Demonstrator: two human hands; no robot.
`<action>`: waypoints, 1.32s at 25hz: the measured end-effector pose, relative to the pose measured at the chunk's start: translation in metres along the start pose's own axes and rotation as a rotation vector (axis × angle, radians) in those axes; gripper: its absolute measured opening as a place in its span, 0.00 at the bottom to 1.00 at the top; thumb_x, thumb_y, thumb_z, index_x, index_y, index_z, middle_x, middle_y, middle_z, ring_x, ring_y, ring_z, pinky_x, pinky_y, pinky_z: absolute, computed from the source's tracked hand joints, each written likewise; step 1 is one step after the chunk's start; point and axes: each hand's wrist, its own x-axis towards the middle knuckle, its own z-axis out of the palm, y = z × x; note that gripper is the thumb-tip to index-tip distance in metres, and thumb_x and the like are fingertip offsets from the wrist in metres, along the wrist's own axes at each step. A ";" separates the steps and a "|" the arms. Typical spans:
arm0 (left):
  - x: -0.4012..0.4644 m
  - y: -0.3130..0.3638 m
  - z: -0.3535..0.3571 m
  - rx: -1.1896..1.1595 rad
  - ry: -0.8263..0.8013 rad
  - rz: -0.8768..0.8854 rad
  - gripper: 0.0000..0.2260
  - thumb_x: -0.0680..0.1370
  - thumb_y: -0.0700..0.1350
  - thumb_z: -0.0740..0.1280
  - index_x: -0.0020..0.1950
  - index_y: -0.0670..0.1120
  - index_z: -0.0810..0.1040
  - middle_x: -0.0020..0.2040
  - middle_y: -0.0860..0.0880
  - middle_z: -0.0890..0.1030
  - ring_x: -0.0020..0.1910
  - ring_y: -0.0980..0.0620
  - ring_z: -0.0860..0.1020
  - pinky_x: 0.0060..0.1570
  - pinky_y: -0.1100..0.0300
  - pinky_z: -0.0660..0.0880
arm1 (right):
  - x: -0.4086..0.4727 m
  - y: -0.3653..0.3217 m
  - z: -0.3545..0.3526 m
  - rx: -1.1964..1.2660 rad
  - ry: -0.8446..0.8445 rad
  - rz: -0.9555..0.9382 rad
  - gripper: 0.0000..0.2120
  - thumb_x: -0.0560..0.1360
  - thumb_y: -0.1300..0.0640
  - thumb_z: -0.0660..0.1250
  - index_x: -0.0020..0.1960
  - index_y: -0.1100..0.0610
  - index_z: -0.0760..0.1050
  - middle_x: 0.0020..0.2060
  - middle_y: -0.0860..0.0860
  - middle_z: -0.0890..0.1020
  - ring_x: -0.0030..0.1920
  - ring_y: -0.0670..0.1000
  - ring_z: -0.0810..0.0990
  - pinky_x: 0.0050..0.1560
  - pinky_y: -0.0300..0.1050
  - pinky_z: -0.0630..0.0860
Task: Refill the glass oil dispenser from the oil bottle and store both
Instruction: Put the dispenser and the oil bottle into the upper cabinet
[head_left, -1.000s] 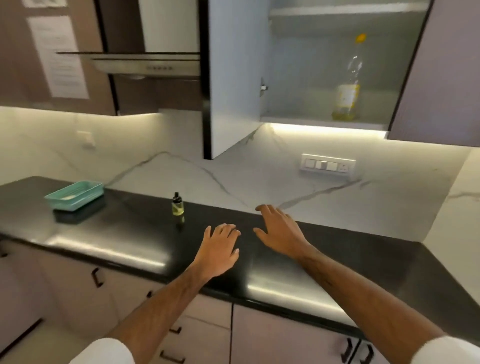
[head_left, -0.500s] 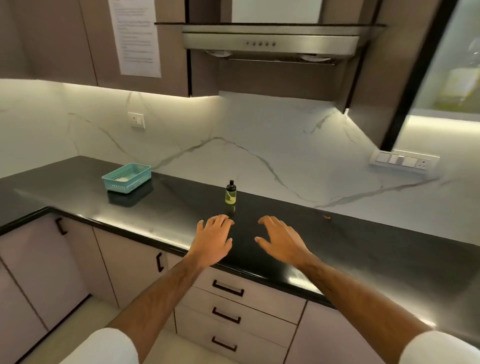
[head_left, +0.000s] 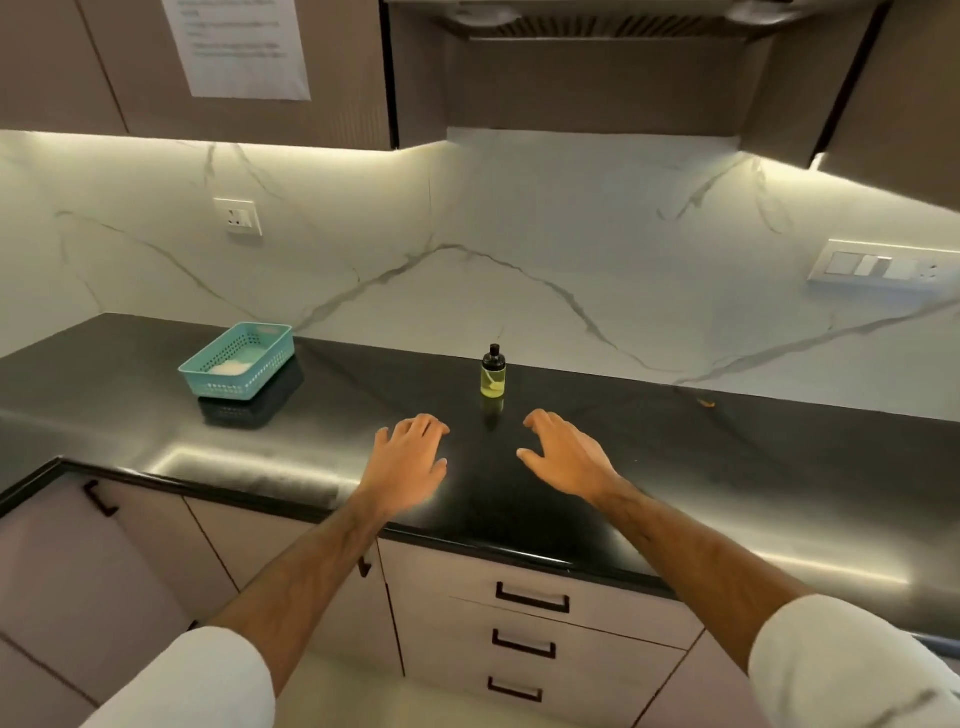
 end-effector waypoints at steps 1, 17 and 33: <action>0.014 -0.011 0.011 0.000 -0.014 0.006 0.21 0.81 0.52 0.64 0.73 0.52 0.68 0.72 0.52 0.70 0.72 0.49 0.69 0.70 0.45 0.67 | 0.019 0.004 0.008 0.020 -0.009 0.018 0.24 0.81 0.43 0.66 0.73 0.52 0.68 0.68 0.51 0.77 0.61 0.52 0.80 0.61 0.52 0.80; 0.211 -0.157 0.164 0.048 -0.243 0.037 0.25 0.84 0.59 0.51 0.78 0.50 0.63 0.79 0.49 0.65 0.78 0.47 0.63 0.74 0.45 0.65 | 0.324 0.073 0.109 0.175 -0.063 0.376 0.38 0.73 0.42 0.76 0.75 0.55 0.62 0.69 0.55 0.72 0.66 0.58 0.76 0.62 0.58 0.78; 0.208 -0.215 0.249 -0.033 -0.244 0.095 0.28 0.84 0.59 0.47 0.83 0.51 0.52 0.83 0.50 0.54 0.82 0.48 0.50 0.79 0.39 0.53 | 0.413 0.069 0.172 0.443 0.235 0.683 0.36 0.67 0.46 0.82 0.67 0.51 0.67 0.62 0.51 0.81 0.61 0.55 0.81 0.63 0.60 0.79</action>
